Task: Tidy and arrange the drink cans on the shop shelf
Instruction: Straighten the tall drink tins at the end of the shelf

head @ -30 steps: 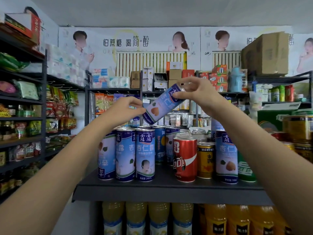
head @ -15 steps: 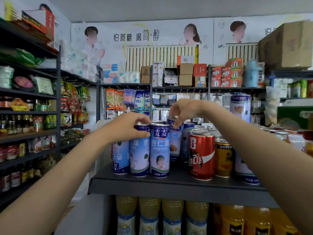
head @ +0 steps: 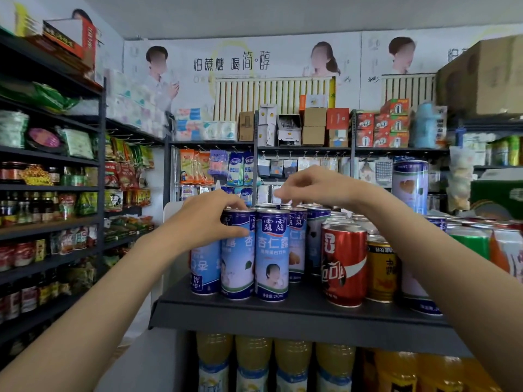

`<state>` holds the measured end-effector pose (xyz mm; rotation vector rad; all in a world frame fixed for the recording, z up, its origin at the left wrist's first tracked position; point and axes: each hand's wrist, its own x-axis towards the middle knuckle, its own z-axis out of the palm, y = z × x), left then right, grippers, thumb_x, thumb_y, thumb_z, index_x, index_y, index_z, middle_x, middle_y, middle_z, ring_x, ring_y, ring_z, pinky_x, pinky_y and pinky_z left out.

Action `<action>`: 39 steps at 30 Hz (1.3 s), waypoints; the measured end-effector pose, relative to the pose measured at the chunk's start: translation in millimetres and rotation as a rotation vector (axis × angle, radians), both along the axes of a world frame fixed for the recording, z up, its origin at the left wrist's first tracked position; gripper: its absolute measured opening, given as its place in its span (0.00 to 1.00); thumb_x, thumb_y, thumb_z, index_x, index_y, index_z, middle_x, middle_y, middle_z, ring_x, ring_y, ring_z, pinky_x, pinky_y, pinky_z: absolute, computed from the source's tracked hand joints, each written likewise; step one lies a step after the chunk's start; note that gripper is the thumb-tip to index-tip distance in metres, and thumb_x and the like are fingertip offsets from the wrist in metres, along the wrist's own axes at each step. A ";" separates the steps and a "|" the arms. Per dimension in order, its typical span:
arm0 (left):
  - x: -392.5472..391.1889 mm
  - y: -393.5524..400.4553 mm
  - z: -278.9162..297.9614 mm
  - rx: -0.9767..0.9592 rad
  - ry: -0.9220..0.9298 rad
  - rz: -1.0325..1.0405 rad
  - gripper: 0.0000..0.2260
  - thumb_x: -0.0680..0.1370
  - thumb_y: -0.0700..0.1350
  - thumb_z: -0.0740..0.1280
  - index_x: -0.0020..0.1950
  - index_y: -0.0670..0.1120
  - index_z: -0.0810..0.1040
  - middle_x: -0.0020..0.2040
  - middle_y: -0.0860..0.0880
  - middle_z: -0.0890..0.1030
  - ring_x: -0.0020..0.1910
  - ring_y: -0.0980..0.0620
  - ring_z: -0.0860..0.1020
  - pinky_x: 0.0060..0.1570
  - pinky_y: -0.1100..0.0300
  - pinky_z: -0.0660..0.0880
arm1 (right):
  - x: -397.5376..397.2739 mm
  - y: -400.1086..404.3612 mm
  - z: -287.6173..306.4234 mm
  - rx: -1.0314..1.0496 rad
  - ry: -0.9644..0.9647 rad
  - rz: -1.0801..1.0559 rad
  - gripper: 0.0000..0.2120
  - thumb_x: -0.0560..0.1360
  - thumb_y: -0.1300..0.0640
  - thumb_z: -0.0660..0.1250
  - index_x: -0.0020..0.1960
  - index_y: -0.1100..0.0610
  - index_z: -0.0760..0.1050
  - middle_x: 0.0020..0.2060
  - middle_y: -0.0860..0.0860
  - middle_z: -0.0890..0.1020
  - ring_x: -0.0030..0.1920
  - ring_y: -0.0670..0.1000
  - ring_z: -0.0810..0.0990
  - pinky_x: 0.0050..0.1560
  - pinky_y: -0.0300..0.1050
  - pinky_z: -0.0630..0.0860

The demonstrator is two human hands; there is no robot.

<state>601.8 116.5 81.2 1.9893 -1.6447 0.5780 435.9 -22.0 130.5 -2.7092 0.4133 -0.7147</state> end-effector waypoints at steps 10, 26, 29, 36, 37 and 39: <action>-7.9 -1.6 1.5 -0.193 0.147 -0.134 0.08 0.70 0.44 0.73 0.37 0.53 0.75 0.41 0.52 0.81 0.41 0.59 0.78 0.45 0.62 0.76 | 1.9 4.7 -12.7 -0.053 0.121 -0.146 0.20 0.66 0.49 0.75 0.52 0.57 0.74 0.39 0.46 0.73 0.40 0.48 0.74 0.42 0.45 0.71; -50.7 -44.9 -10.2 -0.258 0.109 -0.297 0.05 0.74 0.43 0.69 0.47 0.45 0.76 0.46 0.52 0.76 0.47 0.54 0.75 0.50 0.59 0.75 | -12.0 -8.5 -22.5 -0.292 -0.013 -0.342 0.09 0.73 0.57 0.67 0.54 0.54 0.74 0.54 0.50 0.76 0.50 0.46 0.70 0.49 0.39 0.67; -38.1 -34.5 -14.0 -0.345 0.094 -0.305 0.08 0.74 0.45 0.68 0.52 0.47 0.76 0.51 0.54 0.75 0.50 0.58 0.72 0.52 0.65 0.71 | -7.6 9.6 -19.1 -0.328 -0.161 -0.219 0.05 0.75 0.58 0.65 0.51 0.52 0.75 0.50 0.47 0.78 0.50 0.44 0.72 0.47 0.37 0.67; 36.7 23.3 -16.9 -0.568 0.562 -0.094 0.10 0.78 0.37 0.60 0.56 0.46 0.76 0.54 0.52 0.77 0.53 0.57 0.73 0.49 0.68 0.68 | 52.8 45.4 -18.0 -0.148 -0.204 0.107 0.05 0.74 0.54 0.68 0.49 0.53 0.77 0.49 0.49 0.80 0.49 0.47 0.78 0.49 0.38 0.74; 41.9 26.3 -21.5 -0.503 0.598 -0.077 0.10 0.78 0.37 0.60 0.58 0.45 0.75 0.55 0.51 0.76 0.53 0.56 0.73 0.48 0.67 0.68 | 65.6 48.9 -18.9 -0.170 -0.166 0.123 0.08 0.74 0.53 0.68 0.52 0.54 0.77 0.51 0.49 0.79 0.50 0.47 0.77 0.47 0.35 0.72; 47.0 30.3 -32.8 -0.338 0.662 -0.098 0.11 0.77 0.38 0.62 0.59 0.46 0.72 0.54 0.51 0.76 0.54 0.54 0.73 0.48 0.65 0.69 | 91.2 53.0 -21.6 -0.256 -0.061 0.108 0.15 0.74 0.48 0.67 0.57 0.54 0.74 0.54 0.51 0.77 0.54 0.49 0.73 0.48 0.36 0.71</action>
